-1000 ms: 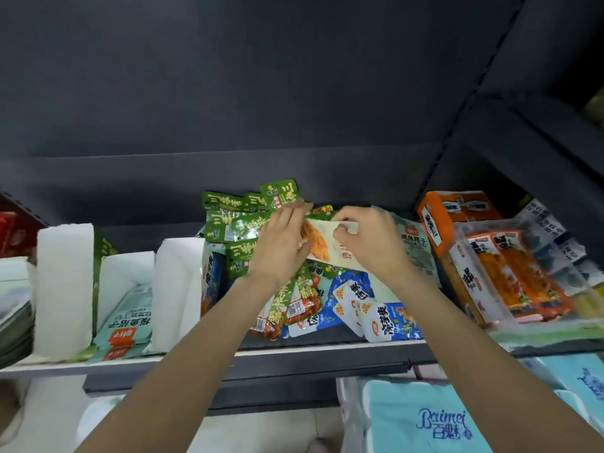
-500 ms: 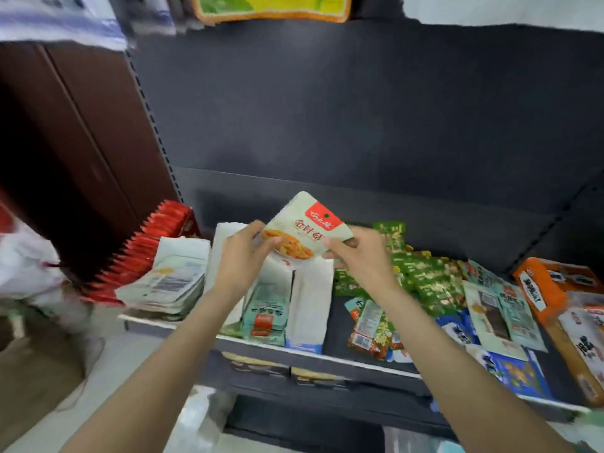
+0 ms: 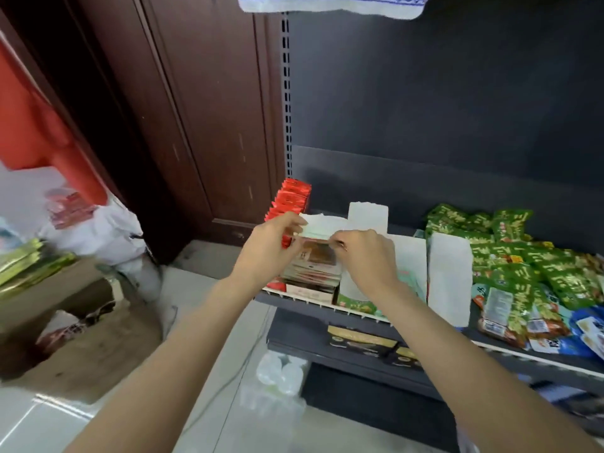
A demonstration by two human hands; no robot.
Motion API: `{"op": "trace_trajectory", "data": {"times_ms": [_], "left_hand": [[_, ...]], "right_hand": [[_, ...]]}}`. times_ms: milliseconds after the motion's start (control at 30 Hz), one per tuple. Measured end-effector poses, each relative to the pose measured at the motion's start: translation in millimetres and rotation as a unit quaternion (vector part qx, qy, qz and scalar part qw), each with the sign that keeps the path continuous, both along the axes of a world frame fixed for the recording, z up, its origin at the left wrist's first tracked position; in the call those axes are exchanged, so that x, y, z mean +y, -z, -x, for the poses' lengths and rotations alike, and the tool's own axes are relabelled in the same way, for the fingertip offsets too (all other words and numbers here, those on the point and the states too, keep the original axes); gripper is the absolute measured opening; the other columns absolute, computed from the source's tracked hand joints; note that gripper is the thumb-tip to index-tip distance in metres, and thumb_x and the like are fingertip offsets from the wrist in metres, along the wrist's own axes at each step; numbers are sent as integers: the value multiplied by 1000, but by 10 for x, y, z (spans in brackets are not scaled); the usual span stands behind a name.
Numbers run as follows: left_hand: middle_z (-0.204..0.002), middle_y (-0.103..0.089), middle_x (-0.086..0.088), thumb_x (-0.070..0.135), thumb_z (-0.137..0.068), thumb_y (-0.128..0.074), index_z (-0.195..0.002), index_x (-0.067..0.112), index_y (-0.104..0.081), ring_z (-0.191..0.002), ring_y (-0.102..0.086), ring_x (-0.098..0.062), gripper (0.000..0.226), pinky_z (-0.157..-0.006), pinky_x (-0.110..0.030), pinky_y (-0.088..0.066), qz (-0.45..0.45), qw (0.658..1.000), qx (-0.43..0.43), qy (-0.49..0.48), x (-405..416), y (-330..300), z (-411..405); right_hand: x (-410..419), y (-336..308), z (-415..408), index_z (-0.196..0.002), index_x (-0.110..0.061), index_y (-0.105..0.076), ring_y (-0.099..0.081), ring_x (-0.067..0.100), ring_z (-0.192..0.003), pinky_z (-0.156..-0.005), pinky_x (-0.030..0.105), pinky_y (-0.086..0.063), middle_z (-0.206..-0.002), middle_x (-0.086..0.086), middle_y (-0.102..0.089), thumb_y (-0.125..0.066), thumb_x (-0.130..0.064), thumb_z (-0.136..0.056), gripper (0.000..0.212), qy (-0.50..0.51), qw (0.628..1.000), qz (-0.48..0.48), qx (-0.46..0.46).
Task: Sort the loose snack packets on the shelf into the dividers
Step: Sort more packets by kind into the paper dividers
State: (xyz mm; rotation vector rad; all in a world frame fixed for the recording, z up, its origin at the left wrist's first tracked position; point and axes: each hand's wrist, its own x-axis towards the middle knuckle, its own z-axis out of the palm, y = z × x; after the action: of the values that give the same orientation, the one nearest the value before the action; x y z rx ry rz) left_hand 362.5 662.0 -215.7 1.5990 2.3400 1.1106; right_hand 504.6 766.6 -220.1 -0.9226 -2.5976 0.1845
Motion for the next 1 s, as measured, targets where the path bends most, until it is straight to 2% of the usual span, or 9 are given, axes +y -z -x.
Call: {"op": "trace_trajectory", "data": {"times_ms": [67, 167, 233, 400, 500, 600, 800, 900, 1000], "left_hand": [[-110, -68, 3, 29, -88, -58, -112, 22, -65, -103, -62, -16, 26, -92, -31, -46, 100, 992, 78, 25, -25, 97, 85], [-112, -67, 4, 52, -89, -41, -112, 29, -66, -106, -58, -20, 41, -93, -35, -40, 186, 968, 157, 58, -53, 197, 108], [-113, -64, 4, 50, -93, -37, -111, 32, -66, -106, -54, -20, 39, -90, -36, -34, 194, 963, 176, 69, -54, 248, 104], [-113, -60, 1, 41, -94, -37, -112, 31, -65, -104, -48, -22, 34, -85, -38, -32, 188, 963, 184, 52, 31, 256, 29], [-109, -62, -1, 35, -93, -41, -109, 27, -65, -103, -49, -23, 30, -85, -38, -32, 190, 966, 170, 27, 136, 244, -43], [-106, -63, -2, 30, -94, -42, -109, 22, -63, -102, -53, -23, 27, -84, -37, -34, 182, 971, 154, 23, 265, 246, -163], [-108, -68, -1, 24, -95, -46, -112, 18, -62, -95, -63, -22, 25, -88, -41, -49, 124, 991, 47, 30, 749, 165, -648], [-99, -69, -1, 23, -95, -45, -107, 17, -63, -86, -63, -23, 23, -78, -36, -52, 81, 995, 23, 47, 1103, 151, -1071], [-93, -66, 0, 24, -97, -45, -110, 16, -59, -77, -60, -19, 21, -66, -30, -48, 0, 998, -15, 65, 1479, 129, -1621]], "right_hand": [[-55, 62, 65, -105, -27, -70, -63, 22, -88, -71, 28, -47, -99, 1, -71, -54, -24, -93, 21, 5, 998, 18, -59], [-64, 88, 70, -110, -20, -69, -60, 23, -97, -80, 31, -48, -111, 3, -68, -55, -16, -89, 26, -9, 985, 160, -66], [-30, 69, 52, -114, -19, -67, -58, 23, -104, -89, 36, -49, -119, 4, -64, -54, -14, -87, 30, -19, 968, 241, -69], [82, 34, 9, -120, -20, -64, -50, 20, -120, -101, 31, -38, -132, 2, -57, -47, -6, -88, 39, -13, 942, 331, -61], [103, 67, -49, -116, -18, -66, -57, 18, -109, -92, 25, -41, -125, 3, -62, -48, -12, -93, 30, -23, 949, 313, -35], [177, 110, -186, -112, -15, -67, -57, 16, -111, -93, 22, -39, -120, 1, -64, -48, -11, -94, 26, -16, 956, 292, 21], [569, 138, -746, -101, -15, -71, -61, 7, -91, -87, 16, -43, -98, -3, -69, -55, -9, -90, 20, 56, 946, 287, 139], [871, 193, -1211, -97, -13, -71, -63, 10, -88, -85, 20, -47, -94, 0, -71, -57, -7, -88, 18, 105, 941, 276, 164], [1225, 301, -1799, -98, -13, -71, -66, 16, -88, -84, 31, -52, -94, 4, -72, -58, -8, -88, 17, 167, 941, 243, 164]]}}
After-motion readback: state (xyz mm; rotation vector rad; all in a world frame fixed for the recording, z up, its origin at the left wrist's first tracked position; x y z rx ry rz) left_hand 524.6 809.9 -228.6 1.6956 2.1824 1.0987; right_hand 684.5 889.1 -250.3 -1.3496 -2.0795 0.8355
